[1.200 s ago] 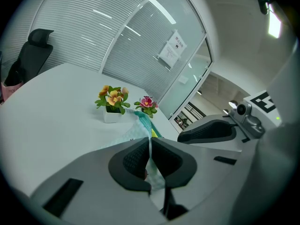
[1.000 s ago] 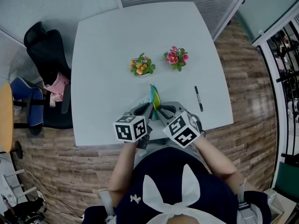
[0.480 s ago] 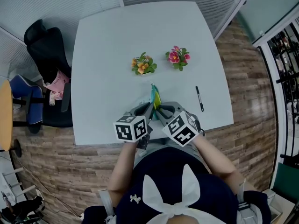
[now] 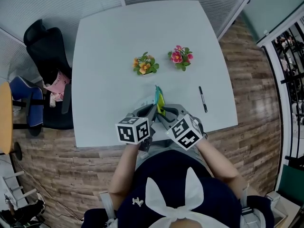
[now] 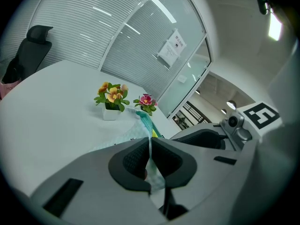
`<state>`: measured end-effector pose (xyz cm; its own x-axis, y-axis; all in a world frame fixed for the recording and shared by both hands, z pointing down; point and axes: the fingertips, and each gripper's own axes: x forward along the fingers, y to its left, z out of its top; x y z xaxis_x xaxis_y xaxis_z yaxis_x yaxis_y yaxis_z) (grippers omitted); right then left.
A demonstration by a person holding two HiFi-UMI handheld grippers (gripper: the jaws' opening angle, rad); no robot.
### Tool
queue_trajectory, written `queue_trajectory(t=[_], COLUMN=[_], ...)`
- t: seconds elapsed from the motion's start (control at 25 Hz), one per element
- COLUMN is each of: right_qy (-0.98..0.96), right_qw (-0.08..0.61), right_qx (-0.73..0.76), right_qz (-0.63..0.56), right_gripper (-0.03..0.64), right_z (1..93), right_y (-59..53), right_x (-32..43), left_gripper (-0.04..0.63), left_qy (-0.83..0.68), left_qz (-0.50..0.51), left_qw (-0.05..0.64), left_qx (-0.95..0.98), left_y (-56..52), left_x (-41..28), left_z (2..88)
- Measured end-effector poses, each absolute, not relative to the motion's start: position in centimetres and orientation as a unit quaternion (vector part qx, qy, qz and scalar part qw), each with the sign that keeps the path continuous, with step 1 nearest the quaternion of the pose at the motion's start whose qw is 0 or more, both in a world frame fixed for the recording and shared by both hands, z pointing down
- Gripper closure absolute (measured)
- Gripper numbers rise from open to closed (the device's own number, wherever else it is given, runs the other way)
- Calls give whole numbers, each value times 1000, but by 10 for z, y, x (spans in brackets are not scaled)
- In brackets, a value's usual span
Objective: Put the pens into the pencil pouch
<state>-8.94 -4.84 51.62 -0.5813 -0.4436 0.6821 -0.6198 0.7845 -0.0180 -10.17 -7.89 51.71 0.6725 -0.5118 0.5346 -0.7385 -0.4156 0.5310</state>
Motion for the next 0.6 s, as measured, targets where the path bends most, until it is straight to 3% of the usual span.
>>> queue_trajectory(t=[0.6], right_qy=[-870], right_qw=[313], right_qx=[353], right_qz=[144], right_gripper=[503], right_z=[500], right_y=[-50], right_x=[-50], left_gripper=[563], left_qy=[-377], left_qz=[149], left_qw=[386], left_qx=[829], left_y=[-81], left_x=[-99], left_z=[519])
